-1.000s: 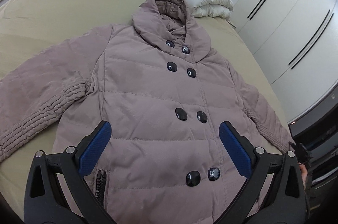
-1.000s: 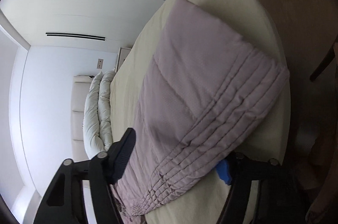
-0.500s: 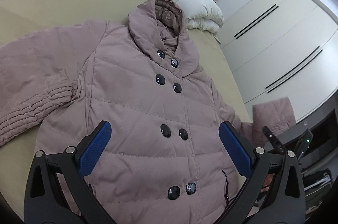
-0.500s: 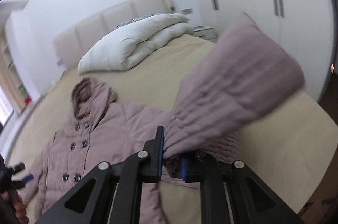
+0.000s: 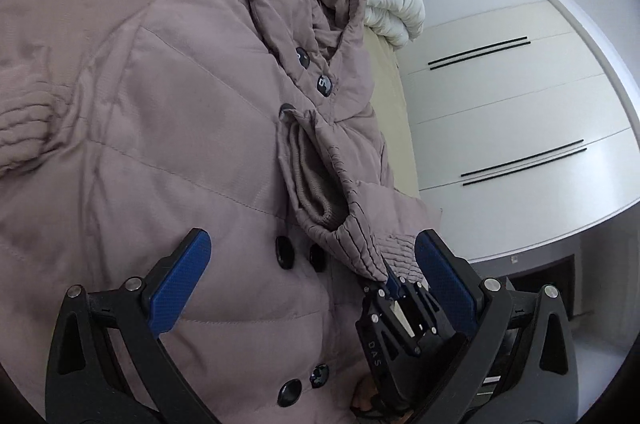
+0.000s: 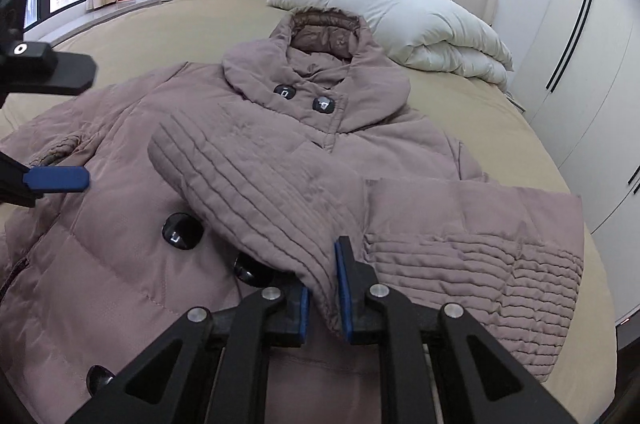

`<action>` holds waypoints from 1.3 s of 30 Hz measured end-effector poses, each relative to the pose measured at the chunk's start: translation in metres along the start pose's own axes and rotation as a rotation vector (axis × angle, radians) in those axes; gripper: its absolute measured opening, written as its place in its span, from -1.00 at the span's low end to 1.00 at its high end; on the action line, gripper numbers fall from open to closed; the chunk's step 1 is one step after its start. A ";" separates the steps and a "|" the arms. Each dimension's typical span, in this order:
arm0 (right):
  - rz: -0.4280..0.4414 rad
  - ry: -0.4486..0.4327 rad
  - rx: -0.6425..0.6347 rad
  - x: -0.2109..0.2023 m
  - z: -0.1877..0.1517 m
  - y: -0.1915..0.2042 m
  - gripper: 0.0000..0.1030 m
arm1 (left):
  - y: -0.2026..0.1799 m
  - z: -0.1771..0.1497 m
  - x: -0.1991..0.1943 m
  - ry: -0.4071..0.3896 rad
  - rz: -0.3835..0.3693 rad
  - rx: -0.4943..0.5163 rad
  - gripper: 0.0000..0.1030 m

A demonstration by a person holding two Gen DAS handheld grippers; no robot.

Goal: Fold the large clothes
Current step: 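Fold the held sleeve across the coat front with the right gripper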

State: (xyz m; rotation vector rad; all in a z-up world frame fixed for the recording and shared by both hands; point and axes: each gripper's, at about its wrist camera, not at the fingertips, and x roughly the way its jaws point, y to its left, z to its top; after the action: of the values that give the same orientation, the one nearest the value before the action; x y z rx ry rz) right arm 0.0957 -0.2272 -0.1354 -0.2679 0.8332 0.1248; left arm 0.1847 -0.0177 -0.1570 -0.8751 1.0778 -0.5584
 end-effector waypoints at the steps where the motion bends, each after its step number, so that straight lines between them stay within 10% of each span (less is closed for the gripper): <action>1: 0.014 -0.011 -0.001 -0.004 -0.001 0.001 -0.70 | -0.004 0.003 0.009 0.017 0.001 0.015 1.00; 6: 0.056 -0.011 -0.028 0.002 -0.007 0.017 -0.63 | -0.007 0.021 0.042 0.080 -0.002 0.012 0.81; 8: 0.090 -0.005 -0.021 0.003 -0.009 0.020 -0.52 | -0.007 0.025 0.051 0.115 -0.003 0.005 -0.12; 11: 0.136 -0.008 0.002 0.001 -0.012 0.021 0.15 | -0.012 0.026 0.062 0.155 -0.004 0.025 -0.56; 18: 0.194 -0.040 0.117 -0.028 -0.025 -0.007 0.49 | -0.002 0.050 0.032 0.042 0.028 0.029 -0.62; 26: 0.361 -0.059 0.948 -0.043 -0.092 -0.167 0.64 | 0.042 0.091 -0.026 -0.127 0.148 0.000 -0.62; 33: 0.770 -0.023 1.229 0.019 -0.085 -0.157 0.64 | 0.065 0.099 -0.043 -0.178 0.192 -0.029 -0.62; 39: 0.774 -0.038 1.374 0.070 -0.068 -0.167 0.67 | 0.068 0.101 -0.048 -0.196 0.214 -0.034 -0.62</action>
State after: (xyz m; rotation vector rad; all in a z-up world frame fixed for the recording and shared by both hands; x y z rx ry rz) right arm 0.1295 -0.4062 -0.1999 1.3537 0.7815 0.2451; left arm 0.2580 0.0903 -0.1682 -0.8137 0.9887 -0.2704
